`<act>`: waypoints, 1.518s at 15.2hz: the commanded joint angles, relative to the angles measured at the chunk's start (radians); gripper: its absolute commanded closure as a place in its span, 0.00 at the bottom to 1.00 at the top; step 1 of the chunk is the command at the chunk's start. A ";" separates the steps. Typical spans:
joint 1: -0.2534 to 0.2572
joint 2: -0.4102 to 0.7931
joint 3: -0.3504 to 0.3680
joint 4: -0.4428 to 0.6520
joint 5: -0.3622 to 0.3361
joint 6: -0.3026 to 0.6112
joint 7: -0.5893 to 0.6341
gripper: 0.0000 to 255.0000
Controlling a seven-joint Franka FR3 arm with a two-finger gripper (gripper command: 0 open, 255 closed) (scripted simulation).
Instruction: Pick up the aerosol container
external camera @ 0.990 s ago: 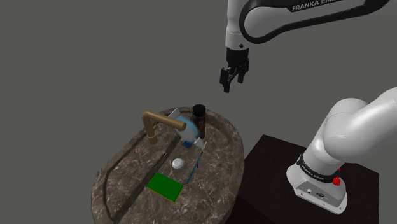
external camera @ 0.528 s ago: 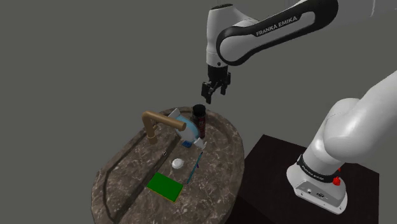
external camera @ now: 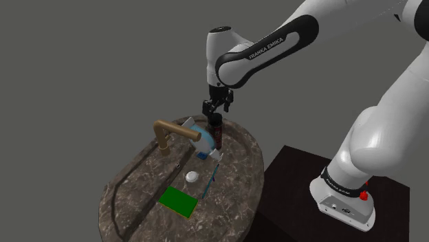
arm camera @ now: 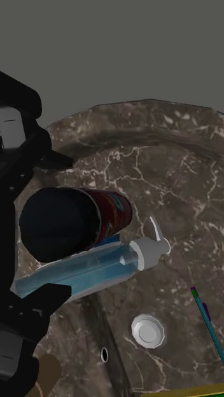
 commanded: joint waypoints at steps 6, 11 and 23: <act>0.000 0.044 0.002 -0.035 -0.009 0.079 0.009 0.00; 0.000 0.047 0.002 -0.031 -0.010 0.079 0.009 1.00; 0.000 -0.008 0.000 0.010 0.002 -0.017 0.000 1.00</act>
